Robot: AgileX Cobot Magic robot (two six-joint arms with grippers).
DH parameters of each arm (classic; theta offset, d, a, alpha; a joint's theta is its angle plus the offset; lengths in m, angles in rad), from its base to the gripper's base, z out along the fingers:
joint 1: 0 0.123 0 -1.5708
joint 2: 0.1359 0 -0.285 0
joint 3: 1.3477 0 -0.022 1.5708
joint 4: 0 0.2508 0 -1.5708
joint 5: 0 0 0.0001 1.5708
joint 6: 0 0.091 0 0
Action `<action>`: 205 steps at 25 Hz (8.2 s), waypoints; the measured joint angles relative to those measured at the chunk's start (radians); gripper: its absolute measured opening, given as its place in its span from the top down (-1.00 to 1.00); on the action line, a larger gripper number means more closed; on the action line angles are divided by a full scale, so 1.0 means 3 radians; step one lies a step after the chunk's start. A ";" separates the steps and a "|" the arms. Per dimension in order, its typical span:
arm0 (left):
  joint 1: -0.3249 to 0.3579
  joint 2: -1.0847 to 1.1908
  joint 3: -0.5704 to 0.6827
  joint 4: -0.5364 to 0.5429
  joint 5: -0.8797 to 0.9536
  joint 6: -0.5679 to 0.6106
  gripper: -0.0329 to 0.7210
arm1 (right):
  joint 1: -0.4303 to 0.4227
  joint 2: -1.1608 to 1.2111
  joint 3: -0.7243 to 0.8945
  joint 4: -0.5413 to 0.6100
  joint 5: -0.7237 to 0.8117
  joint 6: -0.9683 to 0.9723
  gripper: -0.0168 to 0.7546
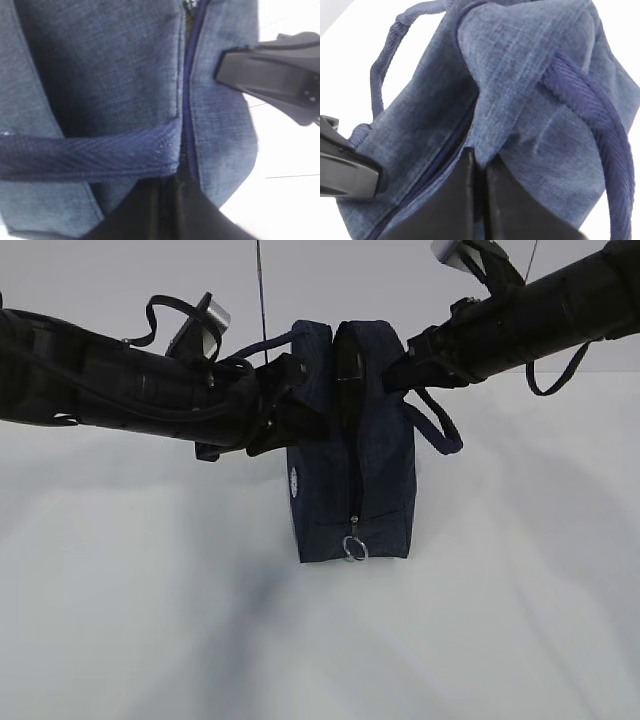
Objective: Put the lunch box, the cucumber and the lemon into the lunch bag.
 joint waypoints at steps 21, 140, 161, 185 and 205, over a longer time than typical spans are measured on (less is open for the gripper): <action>0.0026 0.0113 -0.0008 -0.0286 0.0011 0.0011 0.94 | 0.0000 -0.0181 -0.0050 -0.0211 0.0658 -0.0044 0.35; 0.0086 0.0174 -0.0008 -0.0134 0.0648 0.2206 0.93 | 0.0000 0.0458 0.1865 0.2399 0.0210 -0.4300 0.34; 0.0086 0.0174 -0.0008 -0.0135 0.0686 0.2206 0.93 | 0.0000 0.0497 0.1733 0.2399 0.0394 -0.4307 0.34; 0.0086 0.0174 -0.0008 -0.0141 0.0692 0.2206 0.94 | 0.0000 0.0724 0.1575 0.2399 0.0646 -0.4279 0.34; 0.0086 0.0174 -0.0008 -0.0141 0.0698 0.2206 0.94 | 0.0000 0.0738 0.1575 0.2399 0.0568 -0.4279 0.96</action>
